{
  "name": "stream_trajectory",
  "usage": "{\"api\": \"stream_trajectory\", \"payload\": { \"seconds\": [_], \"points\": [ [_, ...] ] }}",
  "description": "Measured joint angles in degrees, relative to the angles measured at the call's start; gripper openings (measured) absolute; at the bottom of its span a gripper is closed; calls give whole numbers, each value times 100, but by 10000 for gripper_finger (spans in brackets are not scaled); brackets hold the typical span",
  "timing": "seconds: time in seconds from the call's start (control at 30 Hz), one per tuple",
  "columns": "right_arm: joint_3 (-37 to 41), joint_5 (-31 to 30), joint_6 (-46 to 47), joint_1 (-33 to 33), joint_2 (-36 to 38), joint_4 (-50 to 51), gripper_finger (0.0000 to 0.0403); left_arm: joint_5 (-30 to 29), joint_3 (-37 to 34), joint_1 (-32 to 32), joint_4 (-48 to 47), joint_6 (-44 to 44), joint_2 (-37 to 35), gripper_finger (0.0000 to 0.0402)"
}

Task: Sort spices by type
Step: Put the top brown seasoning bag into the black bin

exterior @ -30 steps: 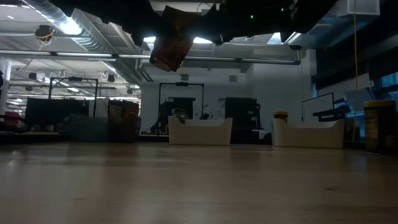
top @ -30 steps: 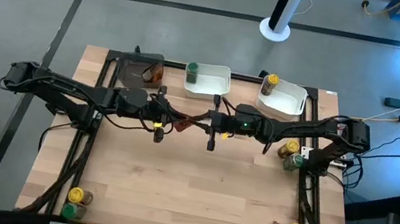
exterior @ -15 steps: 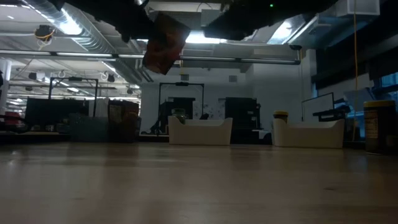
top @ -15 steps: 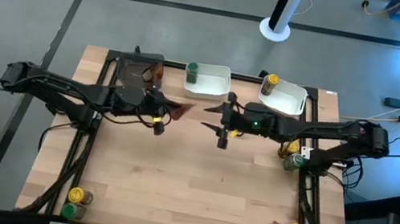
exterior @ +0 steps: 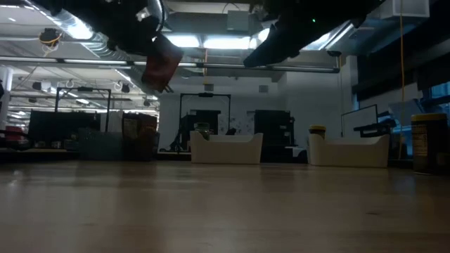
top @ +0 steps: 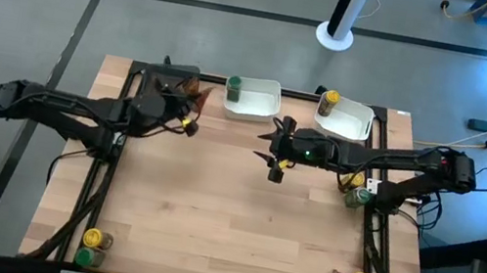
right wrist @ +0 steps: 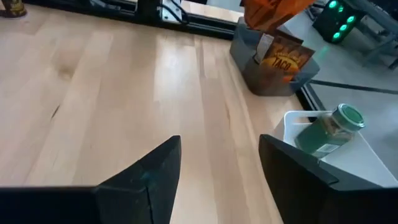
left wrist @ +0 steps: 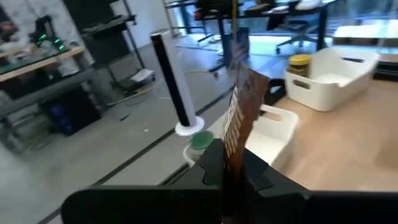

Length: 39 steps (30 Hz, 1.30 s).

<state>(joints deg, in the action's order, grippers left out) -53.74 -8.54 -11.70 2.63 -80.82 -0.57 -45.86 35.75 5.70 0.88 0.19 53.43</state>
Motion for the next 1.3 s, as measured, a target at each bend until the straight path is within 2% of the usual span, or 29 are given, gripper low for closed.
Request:
{"api": "stream_trajectory", "payload": {
  "seconds": [0.2,0.9,1.0,1.1,1.3],
  "points": [
    [2,-2,7,0,1,5,215,-485,-212,579,-27,29,19,0],
    [2,-4,-11,0,1,5,215,-606,-290,2370,174,133,47,0],
    [2,4,-11,0,1,7,215,-607,-545,2563,640,258,101,0],
    [2,7,-11,1,2,27,215,-605,-999,2722,1511,462,138,0],
    [2,10,-11,0,3,34,215,-592,-1797,2884,2710,428,144,0]
  ]
}}
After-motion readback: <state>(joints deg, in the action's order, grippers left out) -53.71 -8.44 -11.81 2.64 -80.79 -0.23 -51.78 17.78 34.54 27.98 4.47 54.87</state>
